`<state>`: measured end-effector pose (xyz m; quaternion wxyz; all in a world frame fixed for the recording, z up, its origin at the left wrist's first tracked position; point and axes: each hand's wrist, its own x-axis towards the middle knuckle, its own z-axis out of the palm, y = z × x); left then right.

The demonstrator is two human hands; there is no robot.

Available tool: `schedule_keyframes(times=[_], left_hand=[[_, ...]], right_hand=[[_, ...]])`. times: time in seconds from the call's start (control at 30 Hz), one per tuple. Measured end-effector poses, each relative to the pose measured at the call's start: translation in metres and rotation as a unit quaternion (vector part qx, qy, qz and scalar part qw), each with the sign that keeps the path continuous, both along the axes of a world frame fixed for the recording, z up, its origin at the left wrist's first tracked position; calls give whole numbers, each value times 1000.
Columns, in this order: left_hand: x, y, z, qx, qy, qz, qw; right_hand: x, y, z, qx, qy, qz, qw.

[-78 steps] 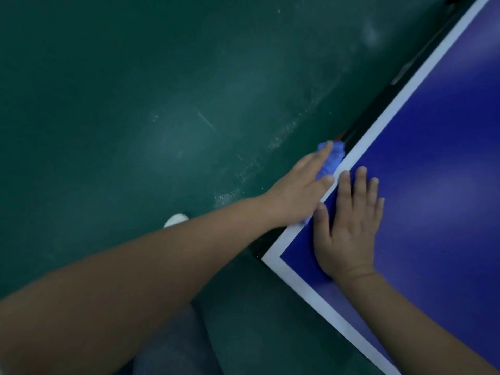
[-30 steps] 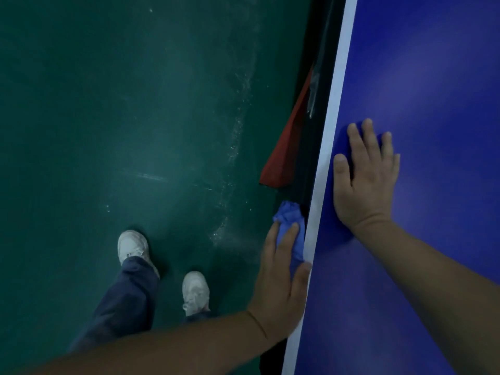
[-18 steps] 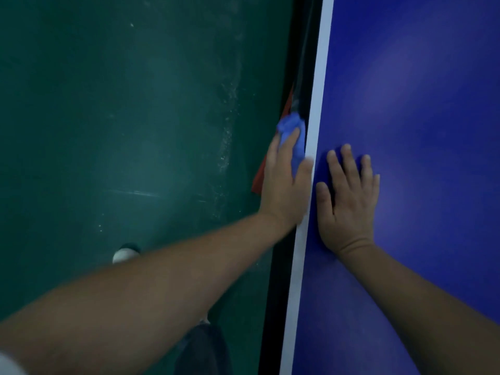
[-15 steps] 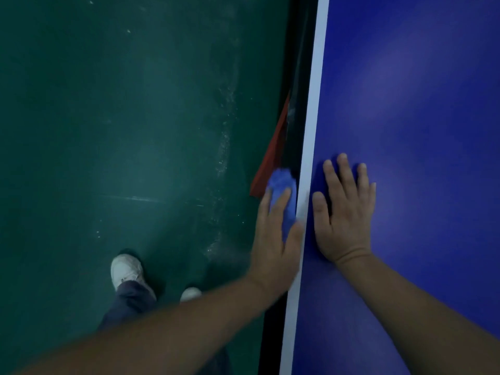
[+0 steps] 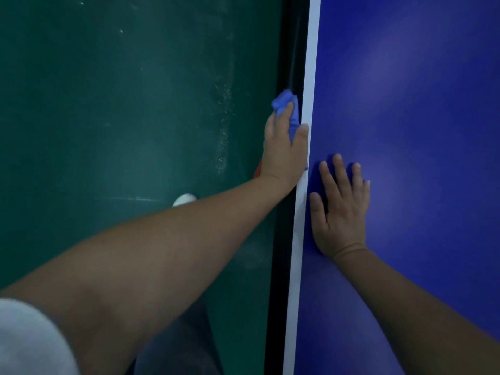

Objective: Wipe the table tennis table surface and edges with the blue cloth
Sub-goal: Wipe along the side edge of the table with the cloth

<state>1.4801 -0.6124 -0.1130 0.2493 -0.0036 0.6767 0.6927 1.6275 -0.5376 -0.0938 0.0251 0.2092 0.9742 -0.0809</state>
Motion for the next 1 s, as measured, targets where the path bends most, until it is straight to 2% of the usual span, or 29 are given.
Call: schedule_keyframes(times=[0.17, 0.23, 0.4, 0.57, 0.8, 0.9, 1.0], left_hand=[[107, -60, -2, -1, 7, -77, 997], [124, -70, -5, 0, -2, -101, 995], [46, -27, -8, -20, 28, -100, 994], [-63, 27, -10, -10, 58, -29, 998], [27, -20, -9, 27, 2, -81, 996], [-11, -3, -12, 29, 9, -91, 995], [-91, 36, -20, 23, 43, -75, 996]], right_hand=[[-2, -2, 4, -4, 7, -6, 1000], [-3, -4, 6, -5, 4, -8, 1000], [-22, 7, 13, -5, 6, 7, 1000], [-117, 60, 9, 20, 49, 54, 997], [-257, 128, 16, 29, -3, 50, 998], [-278, 129, 5, 28, -33, 28, 999], [-277, 128, 0, 29, -21, 10, 999]])
